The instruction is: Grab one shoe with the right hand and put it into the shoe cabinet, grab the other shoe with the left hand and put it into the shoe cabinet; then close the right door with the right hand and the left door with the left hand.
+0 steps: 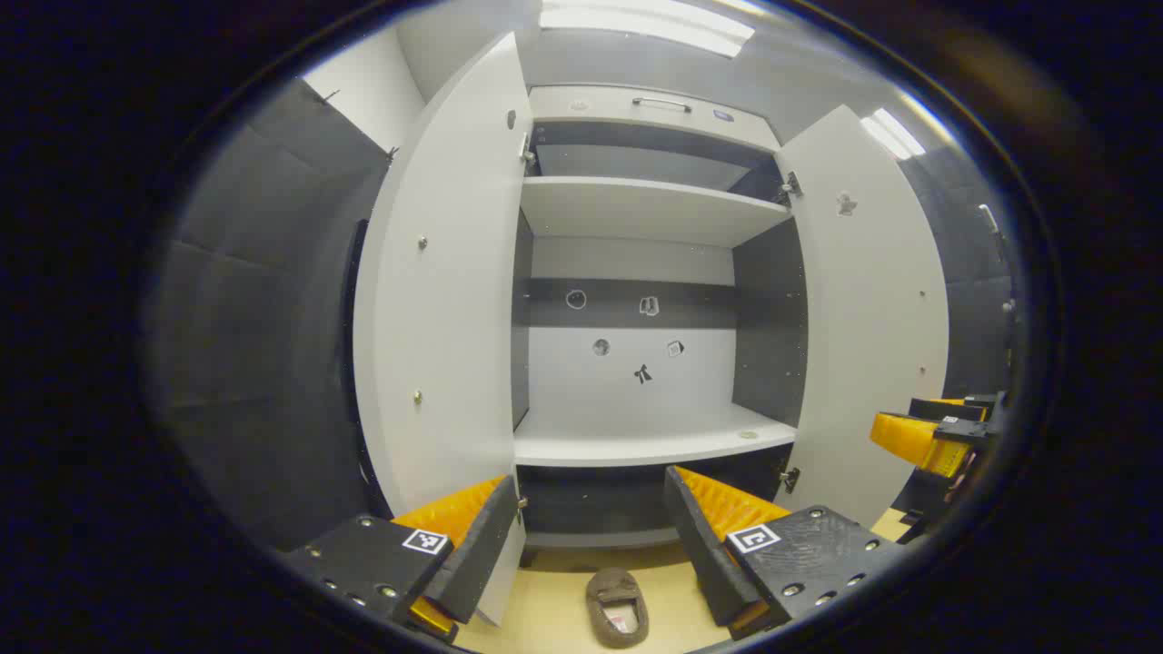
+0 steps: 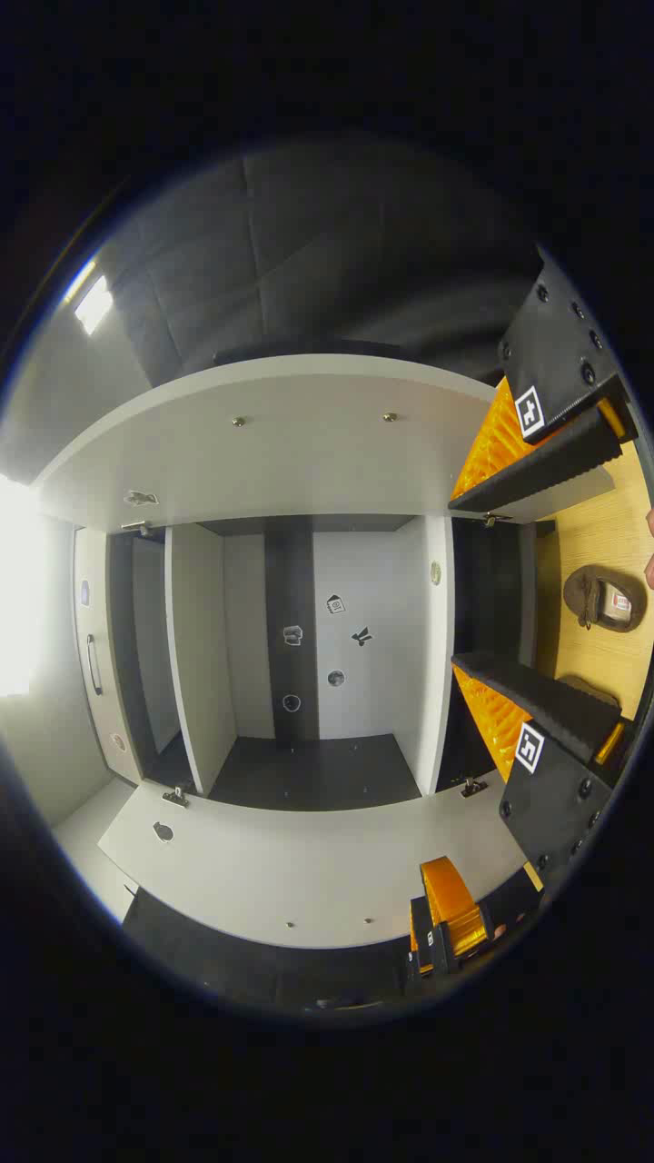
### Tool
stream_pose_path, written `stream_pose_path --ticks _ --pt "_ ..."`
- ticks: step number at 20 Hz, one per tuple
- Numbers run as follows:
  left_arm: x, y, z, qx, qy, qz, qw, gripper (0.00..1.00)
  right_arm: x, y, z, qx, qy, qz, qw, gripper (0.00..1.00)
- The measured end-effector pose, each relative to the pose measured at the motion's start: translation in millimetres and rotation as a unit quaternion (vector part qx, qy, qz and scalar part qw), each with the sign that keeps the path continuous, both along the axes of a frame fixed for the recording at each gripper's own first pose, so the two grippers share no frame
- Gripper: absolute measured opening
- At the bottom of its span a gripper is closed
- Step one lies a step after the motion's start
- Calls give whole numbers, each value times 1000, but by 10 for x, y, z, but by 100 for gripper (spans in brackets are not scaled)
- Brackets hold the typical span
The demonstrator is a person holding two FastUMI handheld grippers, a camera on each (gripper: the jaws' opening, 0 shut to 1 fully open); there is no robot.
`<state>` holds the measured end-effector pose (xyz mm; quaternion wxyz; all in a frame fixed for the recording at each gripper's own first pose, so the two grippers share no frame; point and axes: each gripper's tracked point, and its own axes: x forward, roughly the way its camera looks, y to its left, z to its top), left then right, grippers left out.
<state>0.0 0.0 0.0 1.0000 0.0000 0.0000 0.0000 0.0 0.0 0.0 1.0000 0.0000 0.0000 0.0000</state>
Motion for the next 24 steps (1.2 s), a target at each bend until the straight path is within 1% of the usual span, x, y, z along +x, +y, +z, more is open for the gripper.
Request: stream_pose_path --ticks 5,8,14,16,19,20,22,24 --pt "1 -22 -83 -5 8 -2 1000 95 38 11 -32 2 6 3 1000 98" --pt "-12 -17 -115 -2 10 0 1000 95 53 24 -69 7 15 6 1000 96" --pt "-42 6 -209 1 17 2 1000 95 80 82 -168 16 37 16 999 98" --pt "-39 -8 -228 2 19 1 1000 95 83 92 -172 19 39 17 999 96" --pt "-43 -25 -253 5 20 -1 1000 95 96 103 -201 18 43 16 999 98" --pt "-43 -24 -256 7 20 -1 1000 95 105 111 -220 20 46 18 999 96" --pt "-43 -28 -272 10 22 -2 1000 95 130 139 -279 24 59 26 998 98" --pt "-44 -27 -293 11 24 -2 1000 95 160 190 -355 32 74 41 996 98"
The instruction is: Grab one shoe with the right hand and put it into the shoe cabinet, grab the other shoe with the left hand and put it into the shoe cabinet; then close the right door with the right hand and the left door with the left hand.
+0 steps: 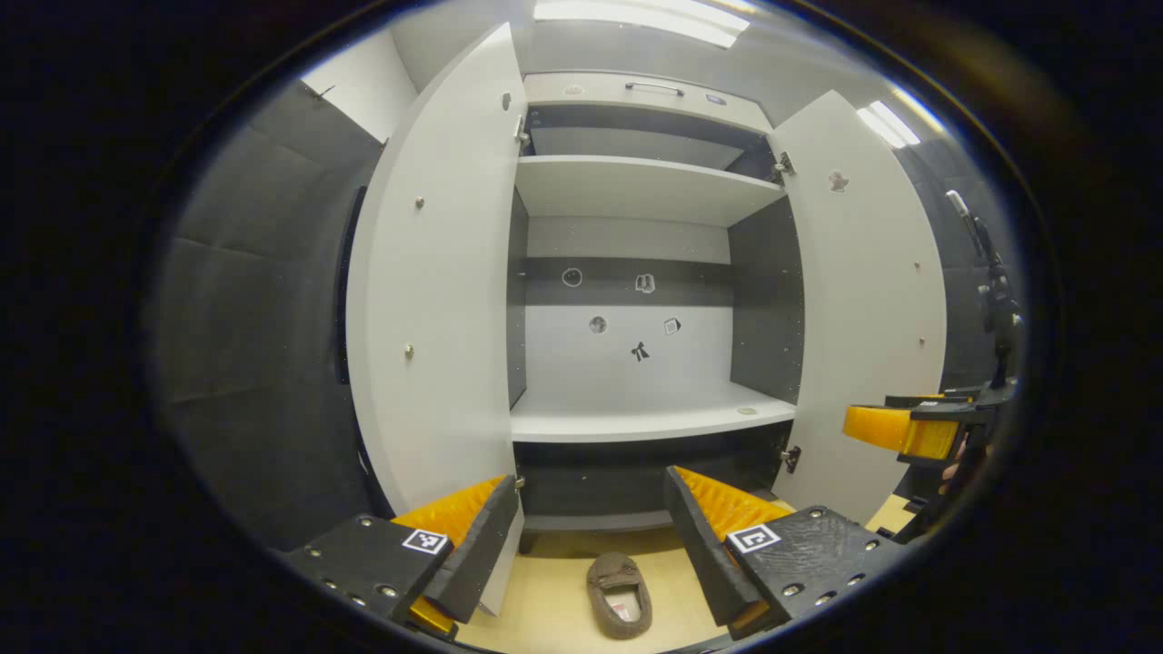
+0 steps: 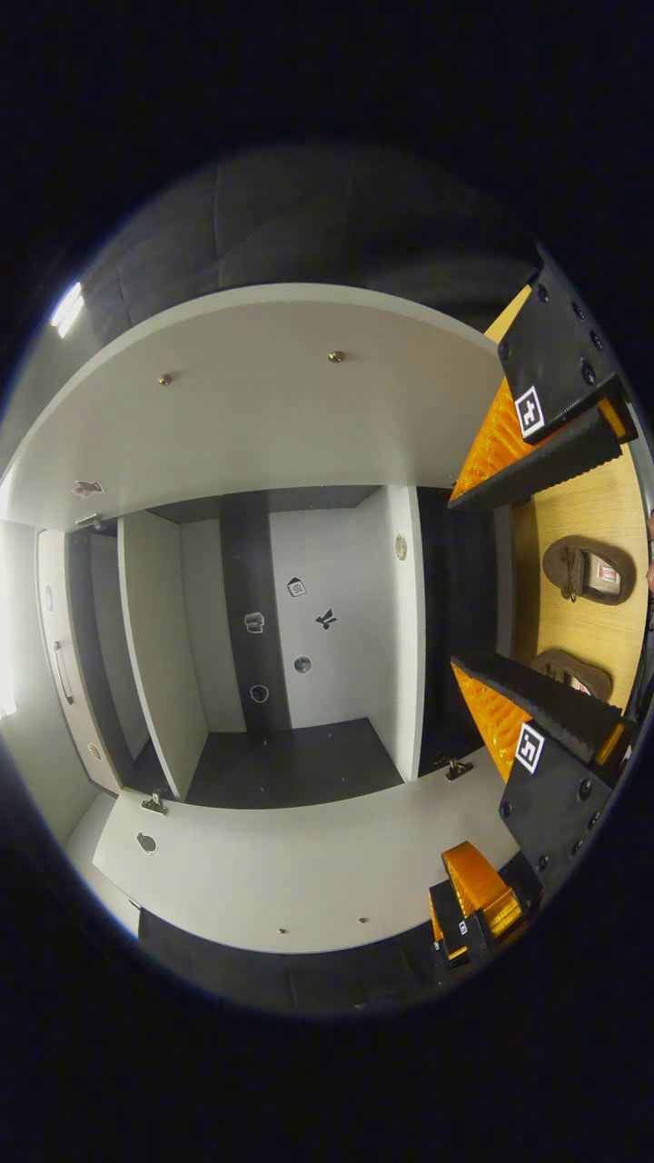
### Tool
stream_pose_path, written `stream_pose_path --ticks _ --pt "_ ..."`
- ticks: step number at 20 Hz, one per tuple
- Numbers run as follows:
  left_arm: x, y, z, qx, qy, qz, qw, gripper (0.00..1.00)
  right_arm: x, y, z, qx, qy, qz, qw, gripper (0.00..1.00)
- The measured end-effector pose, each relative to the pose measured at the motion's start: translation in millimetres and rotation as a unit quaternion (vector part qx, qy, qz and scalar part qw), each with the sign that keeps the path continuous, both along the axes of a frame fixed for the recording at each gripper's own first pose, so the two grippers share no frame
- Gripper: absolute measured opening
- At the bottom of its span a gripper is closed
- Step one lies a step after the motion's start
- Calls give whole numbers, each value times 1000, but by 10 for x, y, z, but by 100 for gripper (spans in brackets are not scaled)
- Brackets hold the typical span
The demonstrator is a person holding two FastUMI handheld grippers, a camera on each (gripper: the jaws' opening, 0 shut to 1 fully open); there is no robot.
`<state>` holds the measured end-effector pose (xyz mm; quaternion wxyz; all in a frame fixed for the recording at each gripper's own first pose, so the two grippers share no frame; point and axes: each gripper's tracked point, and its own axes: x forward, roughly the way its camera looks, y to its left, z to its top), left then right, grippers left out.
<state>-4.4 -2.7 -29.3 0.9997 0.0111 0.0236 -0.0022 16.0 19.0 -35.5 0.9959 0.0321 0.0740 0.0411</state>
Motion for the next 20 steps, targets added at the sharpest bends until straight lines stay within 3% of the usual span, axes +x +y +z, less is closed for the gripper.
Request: stream_pose_path --ticks 14,17,20 --pt "-30 -89 -206 -7 18 -8 1000 95 277 386 -1266 21 140 72 987 96" --pt "-59 -87 -273 1 24 -7 1000 95 271 481 -1710 23 192 85 977 96" --pt "-97 -111 -366 2 34 -11 999 95 193 614 -2173 45 260 105 959 97"
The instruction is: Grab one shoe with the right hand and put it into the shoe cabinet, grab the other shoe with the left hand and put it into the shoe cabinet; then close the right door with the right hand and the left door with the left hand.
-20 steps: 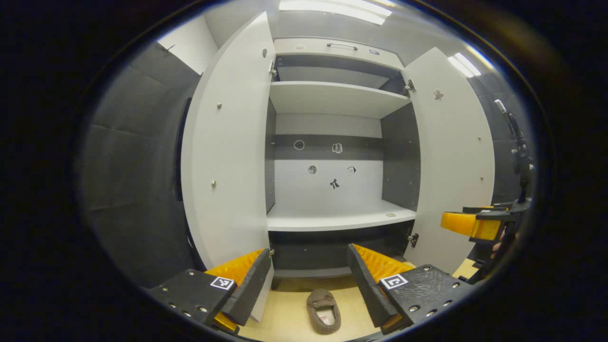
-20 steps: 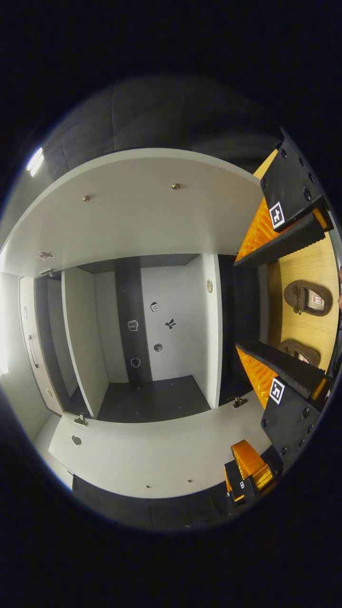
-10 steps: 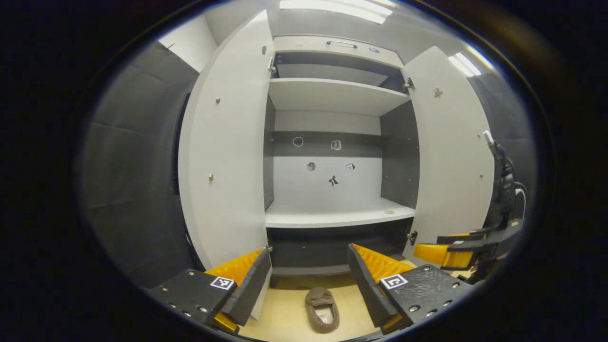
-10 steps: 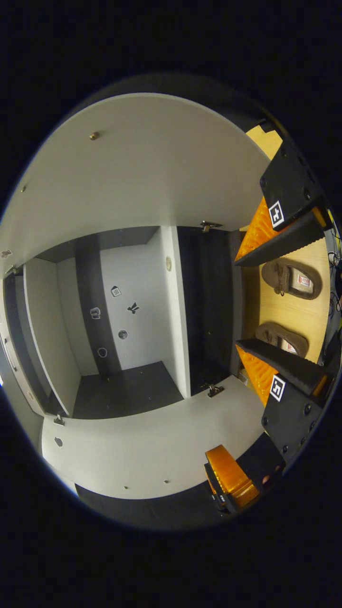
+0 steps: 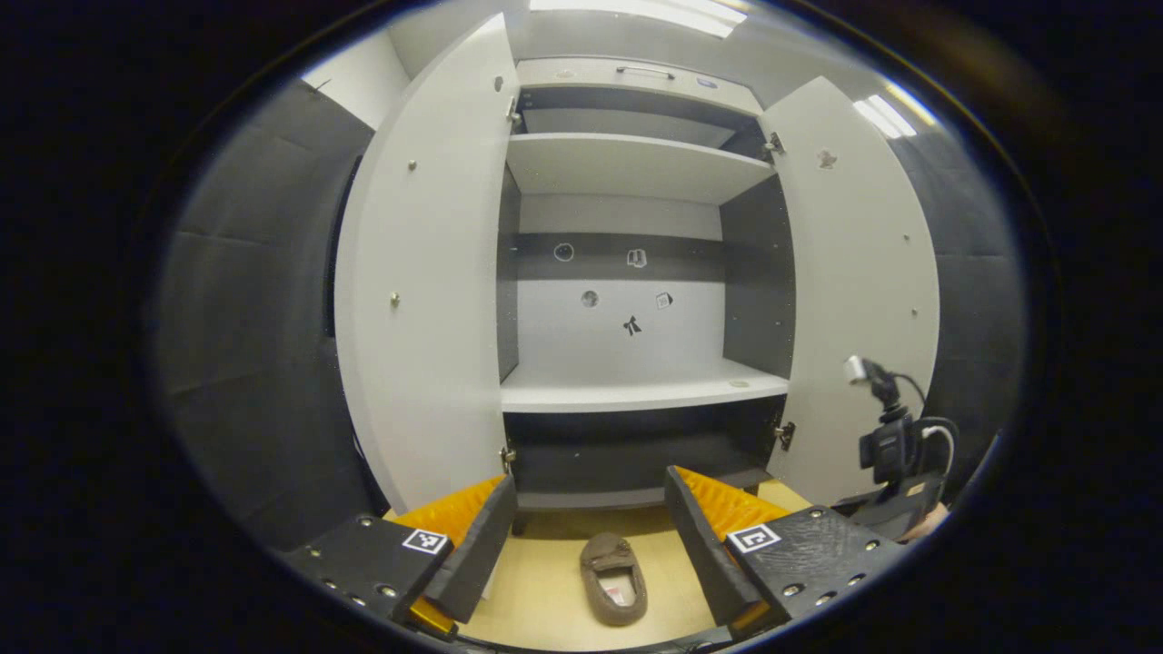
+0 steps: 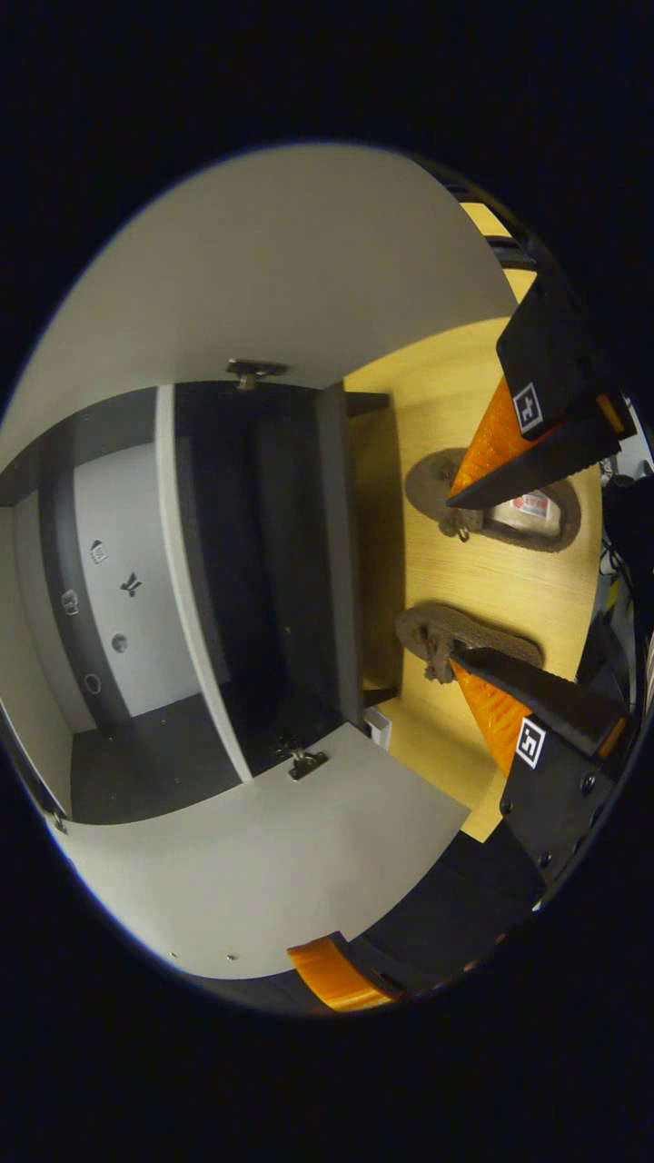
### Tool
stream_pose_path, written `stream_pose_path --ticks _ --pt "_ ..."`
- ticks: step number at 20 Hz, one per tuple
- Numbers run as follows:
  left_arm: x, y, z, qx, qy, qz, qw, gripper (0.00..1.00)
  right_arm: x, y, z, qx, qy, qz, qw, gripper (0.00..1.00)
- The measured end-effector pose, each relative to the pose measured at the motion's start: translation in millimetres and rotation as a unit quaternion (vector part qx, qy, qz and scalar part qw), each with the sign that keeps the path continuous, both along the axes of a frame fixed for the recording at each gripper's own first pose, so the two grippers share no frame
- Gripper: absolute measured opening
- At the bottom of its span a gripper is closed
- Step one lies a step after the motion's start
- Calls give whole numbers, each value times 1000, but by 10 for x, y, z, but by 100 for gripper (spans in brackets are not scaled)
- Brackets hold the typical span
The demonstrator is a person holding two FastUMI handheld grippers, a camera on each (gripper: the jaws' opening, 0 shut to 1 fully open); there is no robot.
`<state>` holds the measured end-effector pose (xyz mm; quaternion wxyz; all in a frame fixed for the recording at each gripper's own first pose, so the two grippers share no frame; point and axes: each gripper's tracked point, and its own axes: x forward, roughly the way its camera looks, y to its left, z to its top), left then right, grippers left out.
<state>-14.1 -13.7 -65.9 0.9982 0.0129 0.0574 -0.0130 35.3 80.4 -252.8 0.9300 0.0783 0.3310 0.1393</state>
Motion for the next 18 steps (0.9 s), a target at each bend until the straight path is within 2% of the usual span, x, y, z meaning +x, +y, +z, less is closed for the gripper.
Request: stream_pose_path --ticks 3,6,9,13,14,17,18 --pt "-21 -20 -85 2 9 -3 1000 95 -28 82 -395 13 59 5 998 97" --pt "-24 -23 -113 2 12 -5 1000 95 4 92 -708 -8 86 7 996 97" --pt "-35 -20 -168 2 17 -5 1000 95 129 51 -995 -59 90 6 994 97" --pt "-61 -16 -226 6 25 -6 1000 95 311 -90 -1304 -146 89 2 985 96" --pt "-62 -14 -224 8 25 -6 1000 95 366 -86 -1328 -164 82 7 983 91" --pt "-77 -11 -238 6 28 -4 1000 95 480 -112 -1464 -229 76 17 970 89" --pt "-85 -4 -246 4 30 0 1000 95 494 -199 -1476 -262 73 9 962 90"
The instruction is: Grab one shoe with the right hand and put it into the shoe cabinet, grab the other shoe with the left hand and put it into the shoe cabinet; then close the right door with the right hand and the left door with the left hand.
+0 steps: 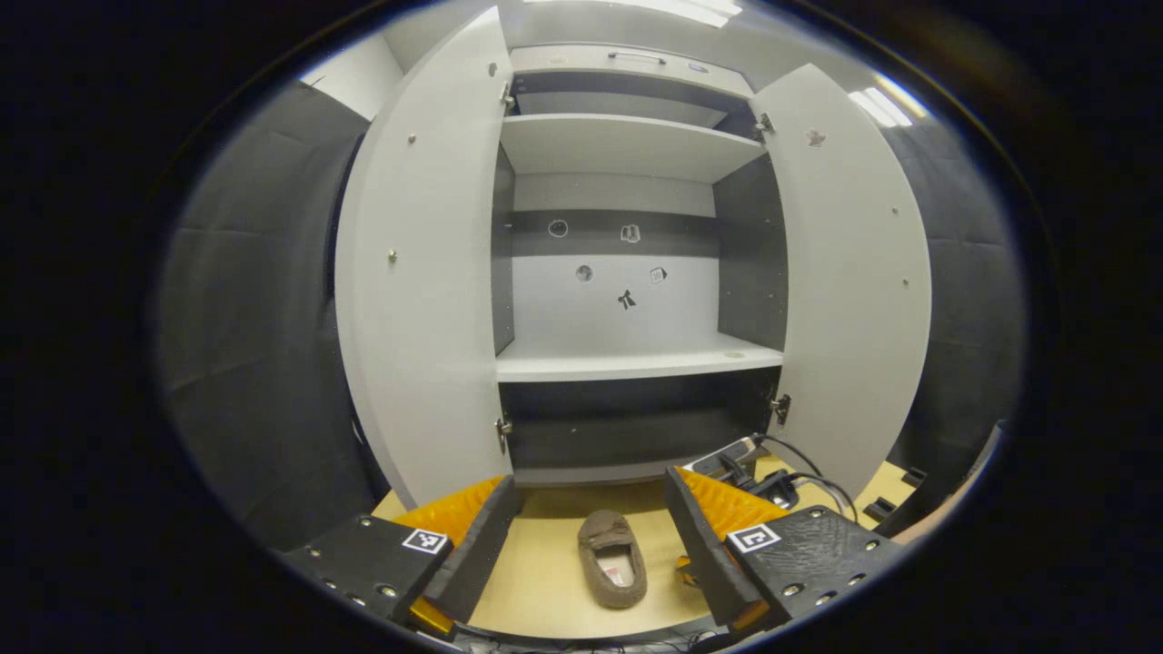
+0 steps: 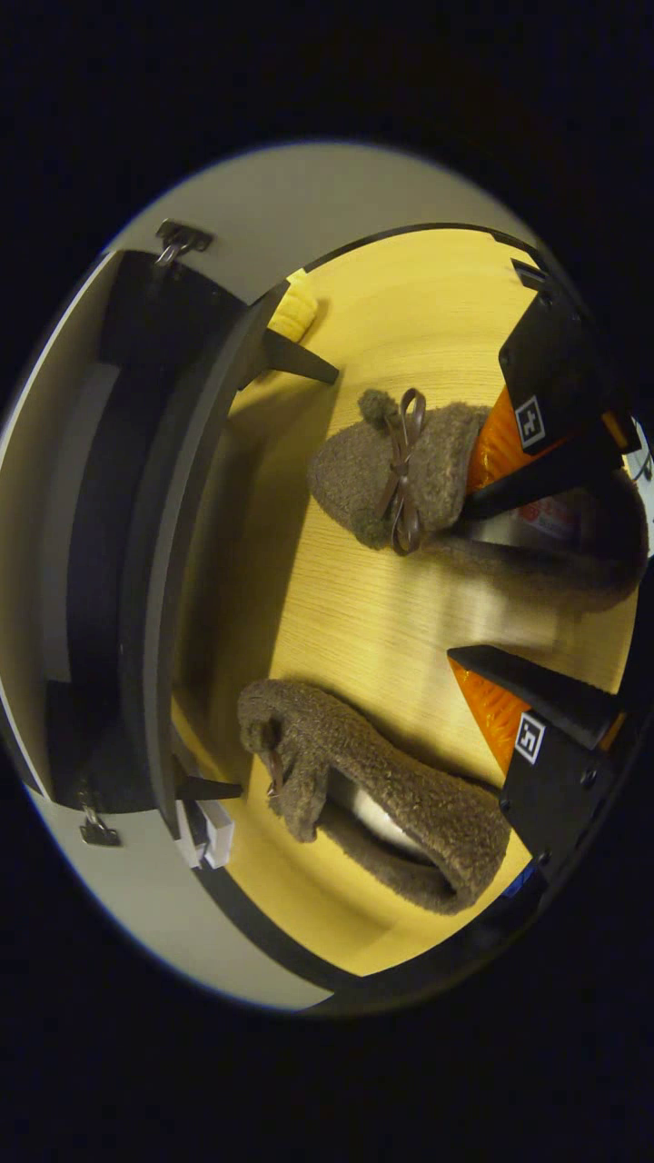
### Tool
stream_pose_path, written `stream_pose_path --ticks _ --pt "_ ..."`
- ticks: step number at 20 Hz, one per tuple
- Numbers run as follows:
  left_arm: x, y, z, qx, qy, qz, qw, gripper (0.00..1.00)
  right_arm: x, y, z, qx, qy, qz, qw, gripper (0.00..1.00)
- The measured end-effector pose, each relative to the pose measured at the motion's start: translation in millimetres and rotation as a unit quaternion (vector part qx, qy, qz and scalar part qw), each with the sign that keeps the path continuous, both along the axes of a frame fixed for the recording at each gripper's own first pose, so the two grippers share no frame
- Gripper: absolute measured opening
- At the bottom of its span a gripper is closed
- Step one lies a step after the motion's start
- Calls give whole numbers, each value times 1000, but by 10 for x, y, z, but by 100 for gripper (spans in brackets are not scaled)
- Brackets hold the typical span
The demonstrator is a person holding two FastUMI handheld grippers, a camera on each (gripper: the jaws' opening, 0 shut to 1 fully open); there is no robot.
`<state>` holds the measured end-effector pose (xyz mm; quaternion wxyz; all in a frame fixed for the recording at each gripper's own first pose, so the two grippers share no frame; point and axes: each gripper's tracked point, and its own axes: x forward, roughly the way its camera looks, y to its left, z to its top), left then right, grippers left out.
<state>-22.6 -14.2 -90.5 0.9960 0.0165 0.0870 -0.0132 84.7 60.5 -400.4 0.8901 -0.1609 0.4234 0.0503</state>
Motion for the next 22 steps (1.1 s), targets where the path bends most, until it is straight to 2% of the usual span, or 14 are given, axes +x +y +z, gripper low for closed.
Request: stream_pose_path --ticks 1,2,4,5,7,8,9,12,13,14,17,18,22 --pt "-9 -2 3 -3 0 3 1000 95 66 -61 -13 -25 -11 -6 1000 81" --pt "-21 -9 17 -5 -1 3 1000 95 64 -92 -14 -43 -12 -11 999 63" --pt "-136 -2 8 -4 -4 6 1000 95 76 -126 14 -66 -19 -4 998 38" --pt "-168 -12 -1 -4 -4 7 1000 95 58 -118 8 -66 -19 2 998 31" --pt "-190 -17 -20 -3 -2 6 1000 95 23 -153 23 -63 -20 0 998 35" --pt "-201 -19 -27 -4 -1 7 1000 95 15 -179 35 -55 -15 2 998 18" --pt "-215 -25 -37 -6 1 7 1000 95 -1 -175 51 -45 -9 5 999 18" --pt "-233 -61 -68 -11 4 1 1000 95 -104 -238 84 -34 10 37 999 0" --pt "-230 -69 -72 -10 4 -2 1000 95 -129 -249 100 -29 13 43 999 2" --pt "-221 -82 -71 -7 2 -5 1000 100 -175 -258 121 -21 15 40 999 2" --pt "-181 -73 -28 9 -6 -11 1000 100 -339 -282 248 -1 9 25 1000 0" --pt "-160 -80 -16 13 -8 -13 1000 95 -371 -282 331 7 0 23 1000 2" --pt "-106 -148 -34 18 -8 -24 1000 95 -603 -238 564 56 -5 5 998 0"
